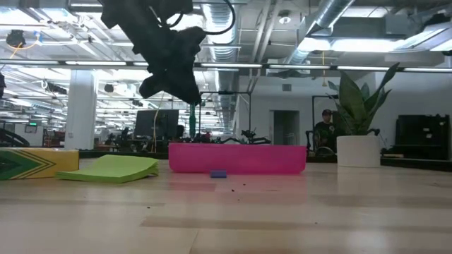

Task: Pack school essentials
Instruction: Put the green pen into the supply box

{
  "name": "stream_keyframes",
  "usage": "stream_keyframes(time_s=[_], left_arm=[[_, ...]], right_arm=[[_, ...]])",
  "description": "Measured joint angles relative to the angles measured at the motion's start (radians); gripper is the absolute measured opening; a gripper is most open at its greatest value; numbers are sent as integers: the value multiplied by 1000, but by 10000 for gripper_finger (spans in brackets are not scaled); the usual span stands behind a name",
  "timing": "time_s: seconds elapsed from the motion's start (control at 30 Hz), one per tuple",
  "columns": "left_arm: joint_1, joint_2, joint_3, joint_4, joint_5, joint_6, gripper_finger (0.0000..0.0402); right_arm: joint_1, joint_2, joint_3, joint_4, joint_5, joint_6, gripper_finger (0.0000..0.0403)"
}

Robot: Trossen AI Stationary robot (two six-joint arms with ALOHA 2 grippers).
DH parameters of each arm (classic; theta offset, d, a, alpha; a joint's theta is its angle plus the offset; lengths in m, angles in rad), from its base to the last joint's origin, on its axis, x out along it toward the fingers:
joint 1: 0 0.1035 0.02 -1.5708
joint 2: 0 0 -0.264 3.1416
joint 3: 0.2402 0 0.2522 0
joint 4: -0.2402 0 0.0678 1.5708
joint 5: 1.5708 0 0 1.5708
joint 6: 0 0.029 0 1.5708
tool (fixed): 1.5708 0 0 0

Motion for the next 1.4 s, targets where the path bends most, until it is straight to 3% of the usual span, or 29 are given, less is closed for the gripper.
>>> stream_keyframes(time_s=[0.53, 0.67, 0.83, 1.03, 1.13, 1.27, 1.4], left_arm=[[3, 15, 0, -24, -91, 113, 40], [-5, 15, -1, 151, -95, 72, 40], [-5, 30, 3, 492, -134, -28, 40], [-9, 110, -1, 458, -42, 39, 36], [-22, 151, -2, 524, -15, 105, 33], [-26, 170, 1, 652, -109, 29, 40], [-24, 171, 0, 651, -160, 79, 42]], right_arm=[[10, 32, 0, 7, -29, 41, 173], [18, 32, 0, 7, -37, 44, 172], [26, 32, 0, 8, -42, 44, 167], [27, 32, 0, 8, -54, 54, 167], [28, 32, 0, 3, -63, 67, 166], [28, 32, 0, 1, -81, 69, 164], [33, 32, 0, 2, -81, 70, 164]])
